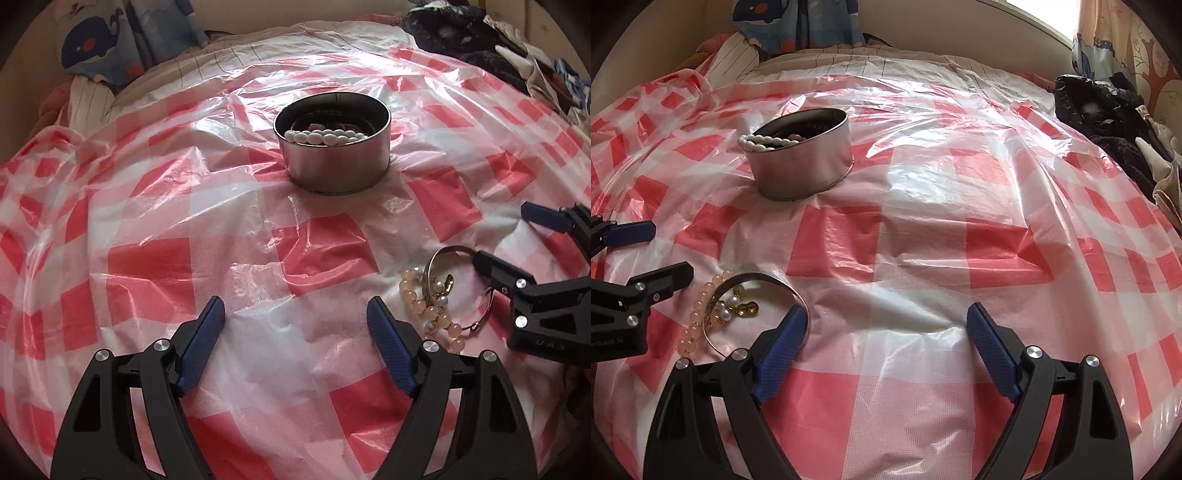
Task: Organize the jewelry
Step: 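Move both open tools toward the silver bangle and amber bead bracelet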
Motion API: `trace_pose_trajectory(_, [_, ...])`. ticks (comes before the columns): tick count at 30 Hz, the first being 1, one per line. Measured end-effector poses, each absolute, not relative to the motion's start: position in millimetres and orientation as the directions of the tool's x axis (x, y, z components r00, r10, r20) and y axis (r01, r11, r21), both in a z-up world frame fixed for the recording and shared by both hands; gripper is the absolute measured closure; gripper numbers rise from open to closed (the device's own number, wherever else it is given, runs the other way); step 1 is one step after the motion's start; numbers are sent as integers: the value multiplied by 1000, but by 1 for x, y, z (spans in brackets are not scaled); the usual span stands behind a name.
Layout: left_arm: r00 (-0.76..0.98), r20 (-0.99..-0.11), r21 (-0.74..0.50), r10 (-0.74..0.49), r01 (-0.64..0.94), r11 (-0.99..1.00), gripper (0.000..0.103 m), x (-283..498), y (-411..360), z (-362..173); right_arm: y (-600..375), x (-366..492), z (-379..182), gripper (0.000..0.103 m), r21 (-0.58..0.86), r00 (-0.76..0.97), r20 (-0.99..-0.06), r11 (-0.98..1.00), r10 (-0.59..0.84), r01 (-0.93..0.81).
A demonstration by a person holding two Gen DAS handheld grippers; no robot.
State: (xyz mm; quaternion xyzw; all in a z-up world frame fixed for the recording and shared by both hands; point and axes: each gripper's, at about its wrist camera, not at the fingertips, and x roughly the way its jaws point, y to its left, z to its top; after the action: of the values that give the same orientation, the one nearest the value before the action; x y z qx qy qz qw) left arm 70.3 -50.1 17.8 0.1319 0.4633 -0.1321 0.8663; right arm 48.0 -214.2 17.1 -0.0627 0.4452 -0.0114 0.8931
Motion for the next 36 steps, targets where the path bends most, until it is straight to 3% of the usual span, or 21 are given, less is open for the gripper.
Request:
trace_pose_trajectory(4, [550,-779,-37,-301,439,898,27,61,-56,41,-215,48,17,18,-125,603,-794,992,-79,-35])
trace_pose_trajectory(7, [488,-790,-50,-371,552,833,27,51,-72,41,-220,49,17,18,-111,601,-796,994,-76,-22])
trace_pose_trajectory(12, [446,-859,62,-250,576,815,26,44,-88,13,-236,53,20,18,-100,603,-790,994,-110,51])
trace_pose_trajectory(17, [550,-829,120,-102,352,928,26,65,-51,23,-238,53,20,18,-88,604,-790,995,-104,57])
trace_pose_trajectory(19, [574,-813,92,-100,295,951,27,69,-36,31,-240,52,21,18,-80,608,-787,995,-103,65])
trace_pose_trajectory(24, [618,-750,88,-234,443,892,27,57,-59,47,-235,51,24,17,-90,623,-776,995,-99,46])
trace_pose_trajectory(26, [617,-757,172,-215,505,846,27,54,-82,38,-232,51,23,17,-103,621,-777,994,-102,34])
trace_pose_trajectory(29, [621,-781,296,-72,469,832,28,62,-95,17,-237,51,24,17,-92,621,-776,994,-108,58])
trace_pose_trajectory(30, [619,-783,277,-60,433,858,29,66,-87,15,-241,51,24,17,-81,621,-777,994,-107,70])
trace_pose_trajectory(32, [631,-775,248,-34,352,903,42,74,-72,22,-245,51,26,17,-62,623,-776,995,-99,81])
trace_pose_trajectory(36, [650,-751,162,-115,351,922,46,73,-56,38,-239,48,31,17,-61,649,-757,997,-77,47])
